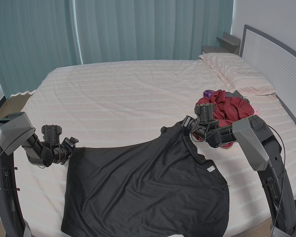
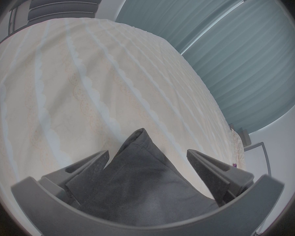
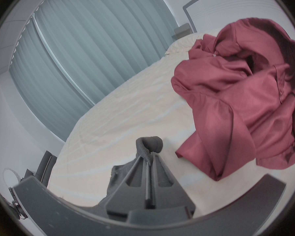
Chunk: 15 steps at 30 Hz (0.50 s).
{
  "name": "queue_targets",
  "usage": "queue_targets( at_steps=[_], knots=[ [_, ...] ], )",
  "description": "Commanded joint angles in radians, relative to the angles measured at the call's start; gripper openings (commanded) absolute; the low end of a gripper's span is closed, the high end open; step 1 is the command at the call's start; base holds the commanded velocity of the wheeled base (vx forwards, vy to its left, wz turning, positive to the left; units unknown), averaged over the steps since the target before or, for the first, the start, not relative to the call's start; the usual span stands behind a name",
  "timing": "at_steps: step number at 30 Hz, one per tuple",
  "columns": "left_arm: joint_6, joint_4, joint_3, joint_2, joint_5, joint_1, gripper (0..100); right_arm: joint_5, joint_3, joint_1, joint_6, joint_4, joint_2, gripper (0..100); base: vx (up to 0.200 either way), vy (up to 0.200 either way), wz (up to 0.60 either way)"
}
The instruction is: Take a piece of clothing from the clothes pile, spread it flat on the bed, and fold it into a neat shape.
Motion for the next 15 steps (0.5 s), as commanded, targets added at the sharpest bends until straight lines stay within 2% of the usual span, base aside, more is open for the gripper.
queue_targets(
  at_steps=[1,9,10,15],
  knots=[
    [0.0,0.0,0.0,0.003,-0.002,0.001,100,-0.001,-0.027,-0.006,-0.001,-0.021,0.005,0,0.0,0.0,0.0],
    [0.0,0.0,0.0,0.003,-0.002,0.001,100,-0.001,-0.027,-0.008,-0.035,-0.053,0.019,0,0.0,0.0,0.0],
    [0.0,0.0,0.0,0.003,-0.002,0.001,100,-0.001,-0.026,-0.01,-0.046,-0.051,0.022,100,0.0,0.0,0.0],
    [0.0,0.0,-0.001,0.004,-0.002,0.001,100,-0.001,-0.02,-0.022,-0.069,-0.042,0.03,100,0.0,0.0,0.0]
  ],
)
